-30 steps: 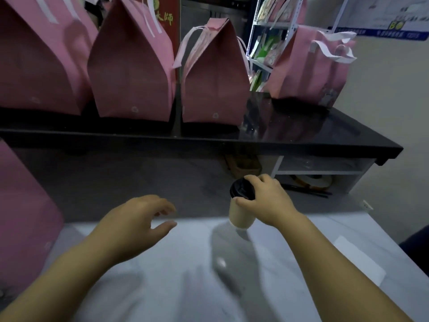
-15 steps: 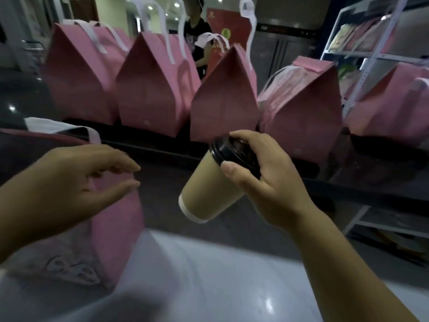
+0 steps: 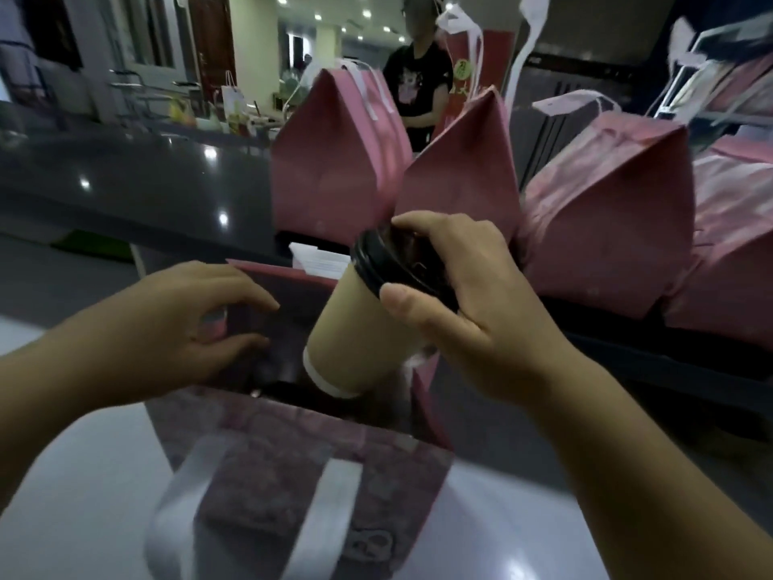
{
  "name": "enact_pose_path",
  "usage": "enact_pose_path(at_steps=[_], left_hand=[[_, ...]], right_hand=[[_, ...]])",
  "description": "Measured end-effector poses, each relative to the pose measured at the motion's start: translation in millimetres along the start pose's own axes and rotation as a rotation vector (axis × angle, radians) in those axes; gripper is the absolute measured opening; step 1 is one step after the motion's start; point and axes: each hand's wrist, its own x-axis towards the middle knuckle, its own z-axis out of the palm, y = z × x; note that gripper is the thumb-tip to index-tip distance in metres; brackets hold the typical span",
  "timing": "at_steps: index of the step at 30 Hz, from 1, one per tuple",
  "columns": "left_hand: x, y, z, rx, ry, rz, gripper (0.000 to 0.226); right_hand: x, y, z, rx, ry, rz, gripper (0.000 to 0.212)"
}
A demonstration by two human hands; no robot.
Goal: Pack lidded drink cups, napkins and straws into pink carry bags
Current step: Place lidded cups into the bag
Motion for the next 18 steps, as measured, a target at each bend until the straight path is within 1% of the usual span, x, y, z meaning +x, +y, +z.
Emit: enact_pose_path(at_steps=[3,6,9,11,14,18], left_hand=[[5.0,-19.7,-2.9,-0.059,-0.106,0.021,0.039],[9.2,-38.5,-3.0,-0.067,-0.197,0.027,0.042],[9.4,-51.7,-4.4,-0.079,-0.273,0.045,0.047],[8.9,-56.0,-4.8,-0.09,-0.299,0.066,0.063],[6.6,-57.1,-3.1,-0.053,-0.343,0.088,0.09],[1.4,-45.1,-1.3,0.015,-0.445,0.068,0.111]], right_hand=[[8.9,-8.3,17.0,-0.117,-0.148,-0.016,0.069],[13.0,-12.0,27.5,-0.197,-0.304,-0.049,0.069],[15.6,-15.6,32.5,-0.22,-0.471,-0.052,0.069],[18.8,-18.0,34.9,-0.236,-0.587,-0.039,0.072],[24.7,-19.4,41.0,-0.327,-0.744,-0.009,0.079],[28.6,-18.2,53.5,-0.454,-0.886,0.041,0.074]])
